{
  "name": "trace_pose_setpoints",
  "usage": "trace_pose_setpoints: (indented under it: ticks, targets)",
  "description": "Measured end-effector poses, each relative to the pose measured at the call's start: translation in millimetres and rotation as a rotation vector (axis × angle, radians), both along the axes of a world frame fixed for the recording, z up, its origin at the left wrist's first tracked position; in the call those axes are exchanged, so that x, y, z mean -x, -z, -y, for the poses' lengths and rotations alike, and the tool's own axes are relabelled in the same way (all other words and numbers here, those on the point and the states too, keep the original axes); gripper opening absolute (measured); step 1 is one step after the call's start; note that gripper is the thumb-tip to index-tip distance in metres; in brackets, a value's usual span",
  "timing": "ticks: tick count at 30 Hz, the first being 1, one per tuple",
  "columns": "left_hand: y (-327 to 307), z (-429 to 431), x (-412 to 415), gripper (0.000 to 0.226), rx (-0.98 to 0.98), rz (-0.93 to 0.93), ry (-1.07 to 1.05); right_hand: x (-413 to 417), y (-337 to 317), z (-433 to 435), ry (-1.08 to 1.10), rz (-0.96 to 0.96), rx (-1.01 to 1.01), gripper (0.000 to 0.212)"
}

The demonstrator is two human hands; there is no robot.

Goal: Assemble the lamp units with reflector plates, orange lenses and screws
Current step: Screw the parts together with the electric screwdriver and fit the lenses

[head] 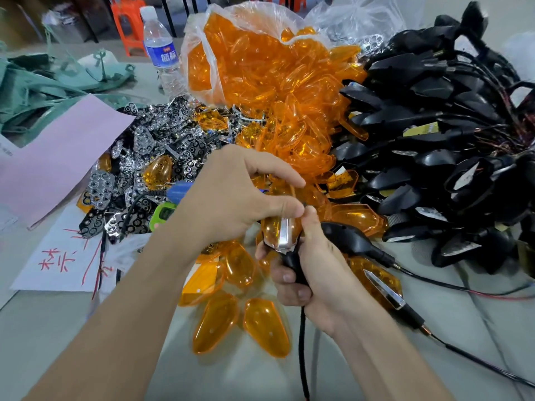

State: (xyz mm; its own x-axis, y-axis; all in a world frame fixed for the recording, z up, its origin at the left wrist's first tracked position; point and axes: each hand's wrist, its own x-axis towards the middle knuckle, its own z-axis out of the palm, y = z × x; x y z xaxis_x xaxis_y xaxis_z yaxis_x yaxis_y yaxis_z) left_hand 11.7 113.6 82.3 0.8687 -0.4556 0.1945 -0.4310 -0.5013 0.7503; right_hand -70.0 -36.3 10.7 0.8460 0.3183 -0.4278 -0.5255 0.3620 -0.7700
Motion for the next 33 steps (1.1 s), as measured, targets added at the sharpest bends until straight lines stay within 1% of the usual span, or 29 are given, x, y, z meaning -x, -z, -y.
trace_pose_setpoints:
  ticks: [3, 5, 7, 9, 12, 15, 18, 21, 29, 31, 33]
  targets:
    - [12, 2, 3, 0.014, 0.056, 0.003, -0.041, 0, -1, 1, 0.038, -0.011, -0.022, 0.085]
    - [18, 3, 6, 0.011, 0.053, -0.021, -0.040, -1, -1, 2, 0.066, -0.031, -0.014, 0.080]
    - [20, 1, 9, 0.018, 0.006, -0.059, 0.048, -2, -2, 3, 0.085, -0.048, 0.005, 0.075]
    - [16, -5, 9, 0.030, -0.055, -0.152, 0.178, -3, -2, 5, 0.093, -0.054, 0.016, 0.067]
    - [8, -17, 4, 0.052, -0.218, -0.217, 0.299, -4, -2, 8, 0.075, -0.056, 0.007, 0.063]
    - [4, -22, 0, 0.059, -0.320, -0.161, 0.323, -6, -1, 10, 0.069, -0.085, -0.012, 0.061]
    - [6, -22, -3, 0.056, -0.331, -0.061, 0.291, -7, 0, 9, 0.057, -0.124, -0.031, 0.061]
    - [14, -19, 0, 0.053, -0.221, -0.001, 0.201, -6, 0, 9, 0.053, -0.156, -0.048, 0.070]
    - [42, -20, 6, 0.041, 0.239, -0.018, 0.036, -4, -3, 10, 0.022, -0.152, -0.011, 0.085]
    - [44, -21, 6, 0.040, 0.286, -0.050, 0.023, -4, -3, 9, 0.015, -0.151, -0.002, 0.086]
    - [43, -23, 4, 0.040, 0.274, -0.072, 0.023, -3, -4, 9, 0.022, -0.144, 0.004, 0.084]
